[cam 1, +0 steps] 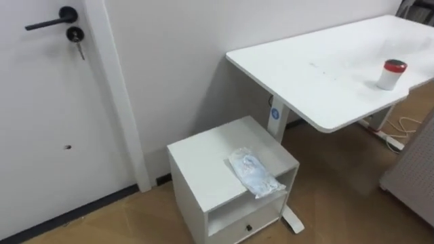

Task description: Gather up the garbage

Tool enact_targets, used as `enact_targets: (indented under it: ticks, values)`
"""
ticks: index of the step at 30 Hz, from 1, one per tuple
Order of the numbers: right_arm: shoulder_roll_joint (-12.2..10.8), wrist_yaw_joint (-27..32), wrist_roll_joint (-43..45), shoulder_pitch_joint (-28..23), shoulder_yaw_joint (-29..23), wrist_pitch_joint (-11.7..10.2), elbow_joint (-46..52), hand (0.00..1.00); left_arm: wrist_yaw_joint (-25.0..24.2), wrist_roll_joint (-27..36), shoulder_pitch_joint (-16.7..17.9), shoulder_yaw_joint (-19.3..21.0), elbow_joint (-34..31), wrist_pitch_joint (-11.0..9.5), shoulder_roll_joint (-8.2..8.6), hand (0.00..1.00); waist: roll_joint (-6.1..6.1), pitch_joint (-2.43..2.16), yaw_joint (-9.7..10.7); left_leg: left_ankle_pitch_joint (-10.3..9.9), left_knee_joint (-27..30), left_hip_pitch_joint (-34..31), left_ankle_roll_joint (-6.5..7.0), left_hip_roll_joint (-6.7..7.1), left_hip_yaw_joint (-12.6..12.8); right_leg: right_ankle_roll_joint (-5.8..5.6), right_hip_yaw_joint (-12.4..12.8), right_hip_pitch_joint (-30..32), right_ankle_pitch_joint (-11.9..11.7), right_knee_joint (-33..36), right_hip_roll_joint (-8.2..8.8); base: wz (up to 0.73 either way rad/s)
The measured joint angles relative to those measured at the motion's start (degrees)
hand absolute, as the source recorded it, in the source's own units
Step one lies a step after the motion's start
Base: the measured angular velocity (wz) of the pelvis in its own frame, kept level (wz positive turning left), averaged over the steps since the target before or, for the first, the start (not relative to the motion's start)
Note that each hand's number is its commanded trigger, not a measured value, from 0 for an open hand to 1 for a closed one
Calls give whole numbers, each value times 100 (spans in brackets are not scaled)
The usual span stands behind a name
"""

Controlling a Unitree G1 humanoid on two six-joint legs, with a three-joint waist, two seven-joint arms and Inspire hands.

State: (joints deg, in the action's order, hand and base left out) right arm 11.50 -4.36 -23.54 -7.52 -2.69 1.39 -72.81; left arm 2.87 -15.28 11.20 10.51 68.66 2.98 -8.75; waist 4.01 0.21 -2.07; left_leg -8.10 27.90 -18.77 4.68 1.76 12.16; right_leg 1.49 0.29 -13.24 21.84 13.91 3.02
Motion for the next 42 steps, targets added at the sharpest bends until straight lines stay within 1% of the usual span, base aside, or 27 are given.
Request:
enact_targets:
  ticks: [1,3,4,5,6,7,8,9,10,12,14,16,17,18,19,20,21,23,27,30,34,35,36,37,38,39,42]
  values:
    - [4,8,36,-2,41,0,11,100,0,2,-39,-8,3,-26,2,0,13,-2,8,-107,28,13,13,7,4,-59,-33,11,33,104,23,-6]
    - [-2,66,118,15,53,13,173,100,17,3,-219,-34,-3,-109,1,0,59,-3,3,-297,-8,208,91,148,44,-313,-268,326,172,1104,256,5]
    - [-1,85,134,37,58,8,229,100,34,2,-259,-41,-2,-119,-1,0,70,-2,-4,-328,-28,253,111,193,49,-336,-378,451,163,1444,326,9]
    - [-1,140,134,106,96,-16,311,100,56,13,-334,-63,-5,-162,-14,0,79,1,6,-406,-31,334,150,246,63,-541,-568,710,42,2098,470,19]
    - [-18,176,136,174,146,-60,311,100,107,12,-462,-135,-8,-174,-41,0,115,8,24,-459,-88,478,194,318,67,-609,-647,907,-210,2693,597,24]
    - [-27,182,135,194,144,-66,296,100,138,13,-507,-190,-9,-174,-48,0,108,13,17,-506,-119,561,199,321,67,-603,-692,974,-391,2910,617,26]
    - [-57,180,139,220,158,-71,303,100,186,11,-561,-251,-68,-175,-54,0,102,12,-8,-548,-250,748,210,320,36,-560,-800,1083,-831,3257,642,16]
    - [-82,173,147,250,215,-78,339,100,248,11,-562,-297,-163,-188,-67,0,0,-16,-56,-561,-454,957,209,300,-39,-551,-861,1232,-1256,3565,649,7]
    - [-83,171,141,247,264,-82,385,100,293,15,-582,-314,-193,-193,-74,0,40,-26,-89,-562,-558,1039,208,293,-80,-550,-879,1350,-1289,3707,662,-5]
    - [-83,171,131,247,378,-129,594,100,444,107,-690,-408,-241,-229,-63,0,-68,16,-138,-564,-861,1293,173,159,-171,-389,-1058,1946,-769,3943,674,-2]
    - [-88,173,117,238,430,-138,752,100,465,147,-676,-518,-273,-311,-68,0,-169,27,-135,-582,-998,1475,97,-11,-204,-355,-1131,2264,-540,3403,621,2]
    - [-90,165,119,232,560,-200,804,100,542,316,-611,-578,-351,-387,-77,0,-191,30,-132,-613,-1172,1678,5,-138,-200,-370,-1127,2345,-533,2233,544,-3]
    - [-92,160,118,219,591,-276,806,100,557,388,-593,-638,-351,-397,-81,0,-177,23,-104,-648,-1232,1805,-58,-157,-236,-370,-1130,2291,-666,1257,533,20]
    - [-112,162,121,190,590,-331,759,100,557,397,-578,-638,-341,-405,-57,0,-190,10,-58,-709,-1203,1901,-144,-201,-348,-439,-1108,2181,-1274,674,454,35]
    - [-134,166,121,153,589,-340,725,100,557,394,-543,-644,-351,-411,-43,0,-190,-57,34,-714,-1218,1951,-181,-242,-409,-425,-1149,2078,-1315,546,400,33]
    - [-172,163,121,149,585,-374,658,100,556,396,-509,-643,-358,-459,-44,0,-251,-88,25,-704,-1260,2013,-219,-284,-411,-394,-1184,1862,-1338,292,264,13]
    - [-181,144,127,194,607,-406,574,100,557,396,-489,-641,-358,-478,-45,0,-282,-56,21,-676,-1329,2083,-269,-329,-409,-363,-1182,1729,-1361,131,173,-3]
    - [-179,100,131,190,611,-521,513,100,557,414,-386,-640,-358,-528,-41,0,-293,-36,40,-623,-1528,2224,-355,-381,-393,-344,-1161,1580,-1372,-64,86,-5]
    - [-162,-3,131,195,600,-583,359,100,571,438,-393,-639,-369,-646,-42,0,-314,-13,103,-602,-1694,2418,-390,-455,-382,-343,-1103,1392,-1371,-250,-29,-3]
    - [-168,-29,138,213,708,-687,349,100,598,297,-395,-637,-481,-757,-56,0,-231,9,216,-601,-1478,2380,-392,-453,-376,-343,-898,1242,-1372,-350,2,9]
    - [-165,-82,264,275,710,-795,308,100,823,-213,-427,-638,-1061,-821,-57,0,-197,3,281,-600,-1537,2278,-394,-426,-445,-335,-989,1447,-1377,-278,-3,6]
    - [-177,-82,343,353,722,-806,308,100,883,-303,-453,-654,-1313,-835,-76,0,-109,8,301,-614,-1099,2034,-417,-370,-376,-307,-866,1409,-1413,-342,145,28]
    - [-163,-69,386,361,759,-848,272,100,964,-318,-565,-787,-1434,-880,-90,0,33,83,384,-705,-583,1455,-495,-220,-365,-341,-283,1294,-1444,-554,387,52]
    - [-118,-68,394,368,730,-916,203,100,985,-340,-729,-901,-1518,-902,-78,0,22,77,420,-688,-823,1186,-459,-167,-454,-387,-160,1330,-1471,-584,429,82]
    - [-87,-59,399,389,512,-967,40,100,1008,-546,-972,-1078,-1819,-972,-95,0,-129,47,458,-218,-1146,690,-136,-219,-290,-534,-112,1549,-1371,-467,488,41]
    - [-87,-42,425,525,382,-913,-152,100,1142,-700,-1132,-1151,-1942,-1103,-120,0,-114,15,262,-146,-1149,686,-138,-191,16,-673,-258,1751,-1272,-302,573,11]
    - [-17,-23,545,620,369,-893,-299,100,1550,-802,-1391,-1183,-1877,-1160,-187,0,-189,66,186,-147,-1197,855,-133,-188,49,-580,-621,1831,-1387,-410,472,-52]
